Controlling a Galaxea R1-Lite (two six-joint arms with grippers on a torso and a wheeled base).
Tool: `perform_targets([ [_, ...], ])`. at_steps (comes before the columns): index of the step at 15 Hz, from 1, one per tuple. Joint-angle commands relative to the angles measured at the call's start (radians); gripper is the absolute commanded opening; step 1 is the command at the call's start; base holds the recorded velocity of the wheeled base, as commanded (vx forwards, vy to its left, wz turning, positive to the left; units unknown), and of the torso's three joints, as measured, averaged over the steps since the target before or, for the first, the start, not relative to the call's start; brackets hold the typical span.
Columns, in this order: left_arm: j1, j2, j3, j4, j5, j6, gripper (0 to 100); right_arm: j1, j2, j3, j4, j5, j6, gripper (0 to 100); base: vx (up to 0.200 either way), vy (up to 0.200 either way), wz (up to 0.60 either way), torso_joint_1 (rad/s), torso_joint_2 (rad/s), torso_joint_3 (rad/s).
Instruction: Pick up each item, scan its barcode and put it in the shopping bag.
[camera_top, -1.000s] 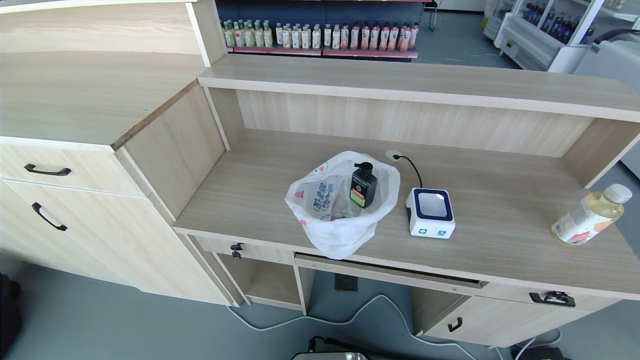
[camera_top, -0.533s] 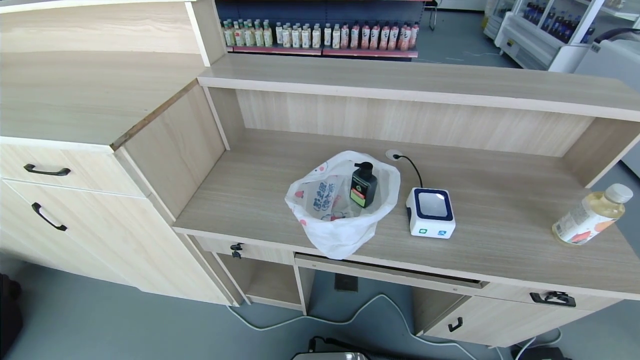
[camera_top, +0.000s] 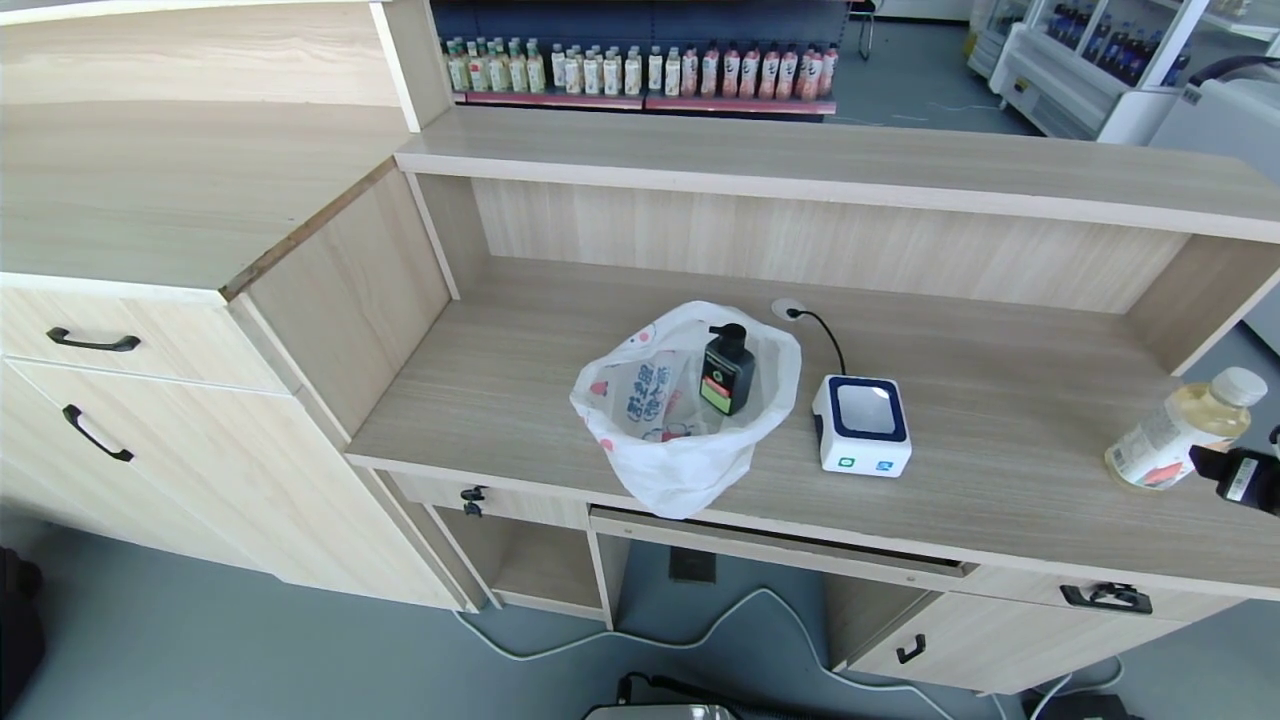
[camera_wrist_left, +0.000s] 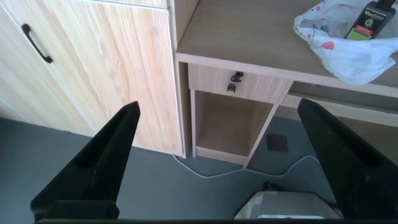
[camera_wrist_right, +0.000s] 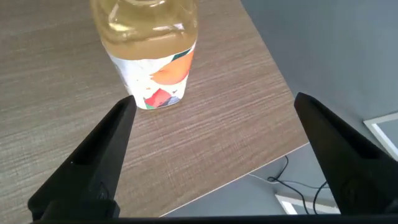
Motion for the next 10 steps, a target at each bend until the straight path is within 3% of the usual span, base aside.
perform_targets([
  [1, 0.0, 0.0, 0.0, 0.0, 0.0, -0.002, 100, 0.053, 0.036, -0.016, -0.001, 0.0, 0.01, 100, 0.0, 0.0, 0.0, 0.0, 0.0, 0.0],
  [10, 0.0, 0.0, 0.0, 0.0, 0.0, -0.002, 100, 0.09, 0.121, -0.1, -0.044, -0.011, -0.035, 100, 0.0, 0.0, 0.0, 0.0, 0.0, 0.0],
])
